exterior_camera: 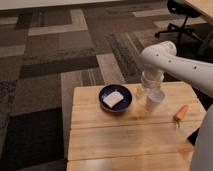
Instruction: Pick up the ceramic cup
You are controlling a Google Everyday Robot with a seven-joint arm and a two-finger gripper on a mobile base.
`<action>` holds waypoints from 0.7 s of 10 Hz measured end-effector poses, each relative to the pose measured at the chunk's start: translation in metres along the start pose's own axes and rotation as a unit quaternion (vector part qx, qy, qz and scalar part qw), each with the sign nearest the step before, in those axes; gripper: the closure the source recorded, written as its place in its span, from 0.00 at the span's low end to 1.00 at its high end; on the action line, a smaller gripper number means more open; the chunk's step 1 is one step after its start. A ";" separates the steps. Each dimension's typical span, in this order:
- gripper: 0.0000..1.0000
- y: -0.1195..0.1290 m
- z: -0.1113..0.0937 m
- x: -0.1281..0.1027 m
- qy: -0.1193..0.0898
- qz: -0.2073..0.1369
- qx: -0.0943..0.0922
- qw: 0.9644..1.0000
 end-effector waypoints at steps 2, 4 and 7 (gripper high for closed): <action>0.35 -0.003 0.012 0.002 0.005 -0.031 -0.001 0.999; 0.35 -0.006 0.018 0.002 0.006 -0.044 0.002 0.999; 0.37 -0.010 0.031 0.001 0.004 -0.058 -0.005 0.998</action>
